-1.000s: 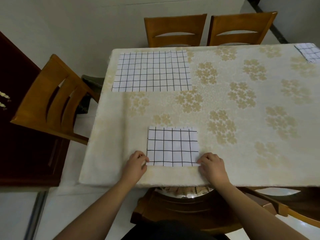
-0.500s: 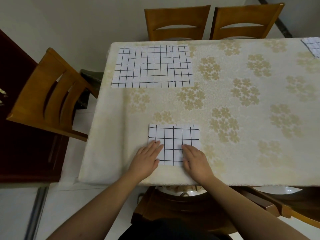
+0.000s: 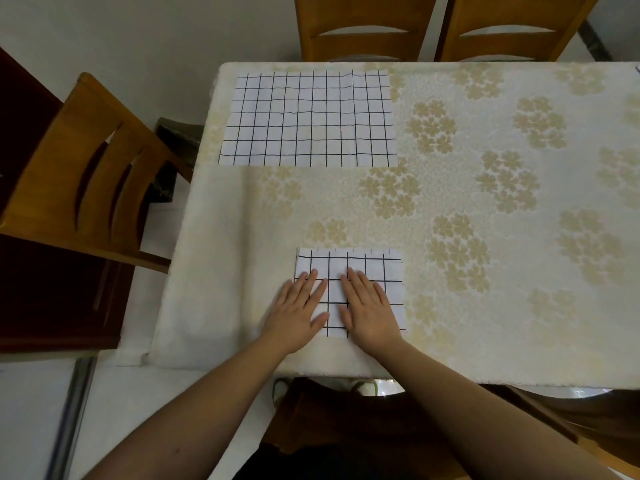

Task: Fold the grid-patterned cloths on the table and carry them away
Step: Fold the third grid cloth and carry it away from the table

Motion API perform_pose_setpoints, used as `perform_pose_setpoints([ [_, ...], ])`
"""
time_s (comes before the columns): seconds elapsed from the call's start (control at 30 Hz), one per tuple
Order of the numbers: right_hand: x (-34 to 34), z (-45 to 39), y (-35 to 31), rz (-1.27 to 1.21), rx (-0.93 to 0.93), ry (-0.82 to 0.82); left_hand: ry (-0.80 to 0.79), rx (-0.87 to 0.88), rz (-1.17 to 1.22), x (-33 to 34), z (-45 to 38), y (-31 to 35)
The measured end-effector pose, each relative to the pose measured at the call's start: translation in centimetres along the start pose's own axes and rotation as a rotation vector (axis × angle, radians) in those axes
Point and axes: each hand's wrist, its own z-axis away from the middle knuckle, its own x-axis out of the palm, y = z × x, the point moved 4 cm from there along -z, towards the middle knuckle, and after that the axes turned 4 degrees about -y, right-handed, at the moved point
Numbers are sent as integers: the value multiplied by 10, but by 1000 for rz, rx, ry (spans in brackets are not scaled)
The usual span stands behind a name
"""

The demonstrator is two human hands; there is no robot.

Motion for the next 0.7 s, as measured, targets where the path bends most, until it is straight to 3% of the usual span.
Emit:
perform_pose_setpoints([
  [0.7, 2, 8, 57, 126, 137, -72, 7, -190, 109, -7, -7, -11],
])
